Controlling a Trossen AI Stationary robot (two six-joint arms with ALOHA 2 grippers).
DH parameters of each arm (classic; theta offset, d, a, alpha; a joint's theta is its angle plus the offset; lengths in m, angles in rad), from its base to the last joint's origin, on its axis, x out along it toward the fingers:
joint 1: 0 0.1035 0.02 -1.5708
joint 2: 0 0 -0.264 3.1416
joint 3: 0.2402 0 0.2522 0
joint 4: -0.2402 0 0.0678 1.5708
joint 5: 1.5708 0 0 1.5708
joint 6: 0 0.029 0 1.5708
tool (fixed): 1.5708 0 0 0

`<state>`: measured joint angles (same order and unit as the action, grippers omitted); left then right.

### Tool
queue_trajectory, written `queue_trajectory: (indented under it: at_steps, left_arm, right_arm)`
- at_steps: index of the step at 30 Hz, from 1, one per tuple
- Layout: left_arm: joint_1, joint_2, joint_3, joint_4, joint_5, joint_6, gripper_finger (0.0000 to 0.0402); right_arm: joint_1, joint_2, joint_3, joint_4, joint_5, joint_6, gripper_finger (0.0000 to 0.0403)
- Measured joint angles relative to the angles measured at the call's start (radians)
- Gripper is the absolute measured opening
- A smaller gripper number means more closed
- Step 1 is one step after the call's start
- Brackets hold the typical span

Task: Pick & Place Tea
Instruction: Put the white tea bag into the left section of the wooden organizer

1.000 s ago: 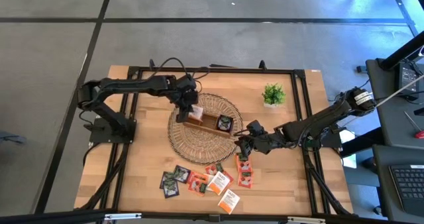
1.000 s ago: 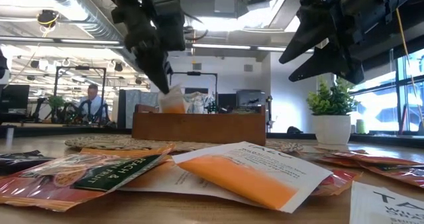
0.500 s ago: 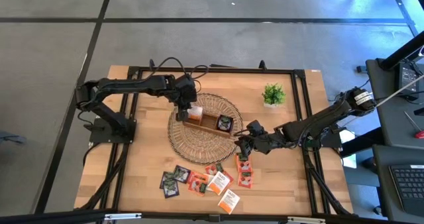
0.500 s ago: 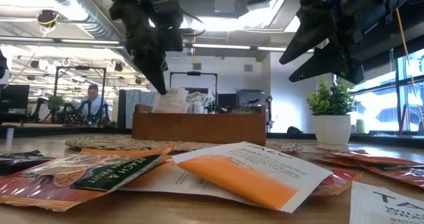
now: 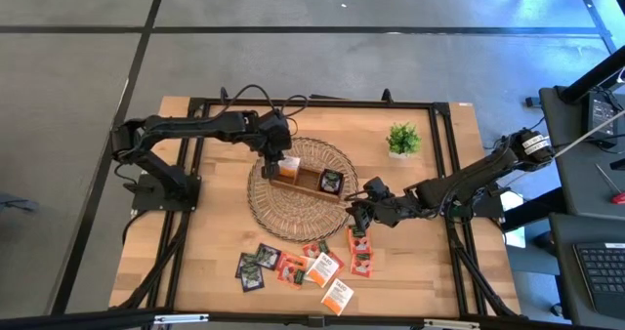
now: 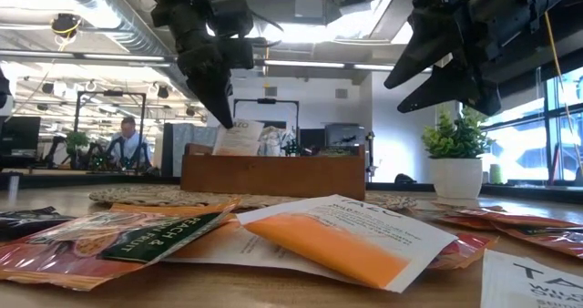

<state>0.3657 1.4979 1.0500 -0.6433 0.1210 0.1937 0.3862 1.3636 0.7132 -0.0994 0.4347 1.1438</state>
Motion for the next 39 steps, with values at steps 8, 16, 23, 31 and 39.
queue_trajectory:
  at_steps: [8, 16, 23, 31, 39]
  left_arm:
    - [-0.004, 0.000, 0.000, 0.001, -0.001, 0.002, 0.0021]
    - [-0.004, 0.000, 0.000, 0.001, -0.084, 0.001, 0.0066]
    - [-0.010, 0.000, 0.084, -0.020, -0.085, -0.062, 0.0095]
    - [-0.154, 0.000, 0.202, 0.027, 0.163, -0.176, 0.0102]
    - [-0.462, 0.046, 0.202, 0.085, 0.045, -0.306, 0.0102]
  right_arm:
    - [0.000, 0.000, 0.000, 0.000, 0.000, -0.001, 0.0171]
    - [0.000, 0.000, 0.000, 0.000, 0.000, -0.001, 0.0171]
    - [0.000, 0.000, 0.000, 0.000, -0.001, -0.001, 0.0171]
    - [0.001, 0.000, 0.000, 0.005, -0.100, -0.073, 0.0171]
    - [0.020, 0.000, 0.000, 0.036, -0.149, -0.130, 0.0171]
